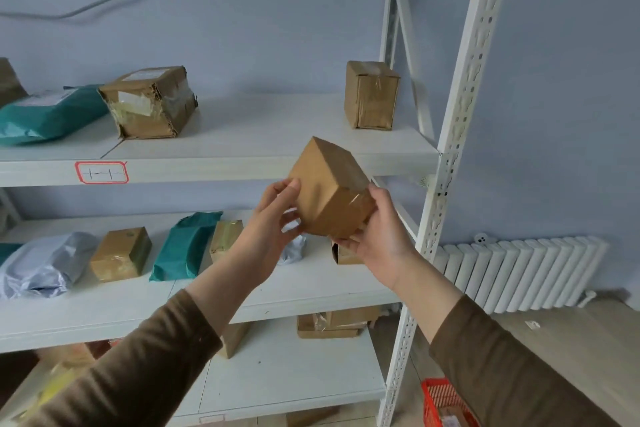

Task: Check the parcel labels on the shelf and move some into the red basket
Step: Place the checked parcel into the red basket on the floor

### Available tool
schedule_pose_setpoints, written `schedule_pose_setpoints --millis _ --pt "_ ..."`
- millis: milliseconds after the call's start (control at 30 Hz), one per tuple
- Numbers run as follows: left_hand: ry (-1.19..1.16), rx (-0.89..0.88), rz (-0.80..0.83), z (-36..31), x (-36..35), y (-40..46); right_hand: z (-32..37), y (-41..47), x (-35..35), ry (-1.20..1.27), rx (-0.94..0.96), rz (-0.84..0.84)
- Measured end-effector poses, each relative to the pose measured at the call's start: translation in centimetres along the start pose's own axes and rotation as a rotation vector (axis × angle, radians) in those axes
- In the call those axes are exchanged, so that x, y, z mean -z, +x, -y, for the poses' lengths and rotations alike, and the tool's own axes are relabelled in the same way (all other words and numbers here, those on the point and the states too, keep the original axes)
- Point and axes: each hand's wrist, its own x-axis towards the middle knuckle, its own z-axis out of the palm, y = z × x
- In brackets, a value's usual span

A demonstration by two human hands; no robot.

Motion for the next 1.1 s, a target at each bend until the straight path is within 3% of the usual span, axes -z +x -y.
schedule_pose_setpoints --millis 100,200,333,433,533,633,767,833,967,1100 --pt "-0.017 0.083 0.106 1.1 0.4 -0.8 -1.1 -1.3 -0.3 -0.292 0.211 0.027" --pt "-0.044 0.026 0.132 2.1 0.9 -1.4 -2.0 -1.9 0.6 -0.449 0.334 0.142" --pt "0.278 -0.16 0.19 2.3 2.4 -2.1 -2.1 -2.3 2.3 -0.608 0.288 0.314" --pt "0.563 -0.338 0.255 2.5 3.1 -2.3 -1.9 -2.6 3.0 -0.737 0.193 0.3" --pt "0.622 -0.391 0.222 2.7 3.5 -2.4 -1.5 -2.9 2.5 -0.82 0.207 0.278" --pt "0.38 -0.253 0.298 2.5 4.3 -2.6 -1.1 -3.5 1.1 -0.801 0.293 0.316" --pt "-0.212 0.068 0.4 2.8 5.1 -2.9 -1.0 -4.2 -1.0 -0.712 0.373 0.29" --pt "-0.412 0.096 0.43 3.8 5.1 -2.6 -1.5 -4.4 -2.0 -0.775 0.465 0.229" --pt "-0.38 0.015 0.293 4.3 3.7 -2.3 -2.7 -4.9 -3.7 -1.026 0.717 -0.043" --pt "-0.261 -0.025 0.13 3.6 2.4 -2.4 -3.3 -4.5 -4.2 -1.246 0.83 -0.228"
